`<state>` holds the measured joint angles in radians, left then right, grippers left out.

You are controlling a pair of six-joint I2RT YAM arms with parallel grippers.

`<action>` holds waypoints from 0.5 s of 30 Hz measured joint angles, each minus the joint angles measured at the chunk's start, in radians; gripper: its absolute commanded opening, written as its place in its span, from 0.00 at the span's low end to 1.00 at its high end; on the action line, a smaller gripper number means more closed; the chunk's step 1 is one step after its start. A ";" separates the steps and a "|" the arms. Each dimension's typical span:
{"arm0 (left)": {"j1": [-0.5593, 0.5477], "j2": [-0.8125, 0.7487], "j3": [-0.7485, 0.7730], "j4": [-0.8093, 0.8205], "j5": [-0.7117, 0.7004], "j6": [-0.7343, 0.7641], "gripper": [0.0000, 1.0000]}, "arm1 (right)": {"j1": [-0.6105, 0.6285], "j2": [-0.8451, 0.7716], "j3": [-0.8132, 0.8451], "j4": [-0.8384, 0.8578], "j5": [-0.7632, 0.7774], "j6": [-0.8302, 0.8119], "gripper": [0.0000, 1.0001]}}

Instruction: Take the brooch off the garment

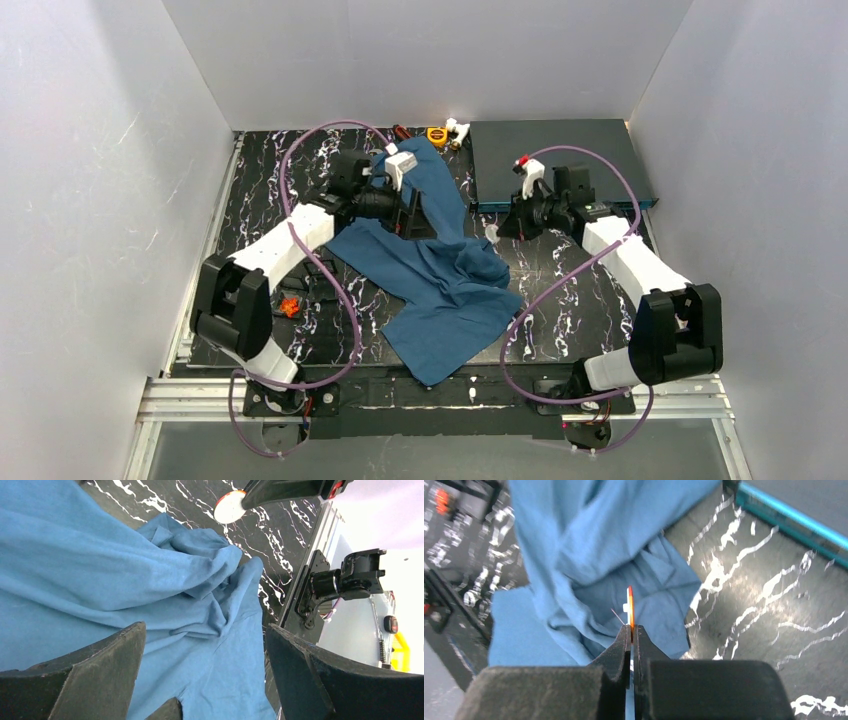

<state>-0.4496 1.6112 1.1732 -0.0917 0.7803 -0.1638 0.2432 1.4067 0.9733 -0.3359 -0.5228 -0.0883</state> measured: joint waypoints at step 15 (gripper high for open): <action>0.045 -0.176 0.174 -0.270 0.196 0.098 0.64 | 0.000 -0.013 0.143 0.245 -0.442 0.502 0.01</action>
<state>-0.4042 1.4349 1.3472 -0.3614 0.9760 -0.0654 0.2436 1.3937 1.1160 -0.0914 -0.9649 0.4133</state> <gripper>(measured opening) 0.700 0.033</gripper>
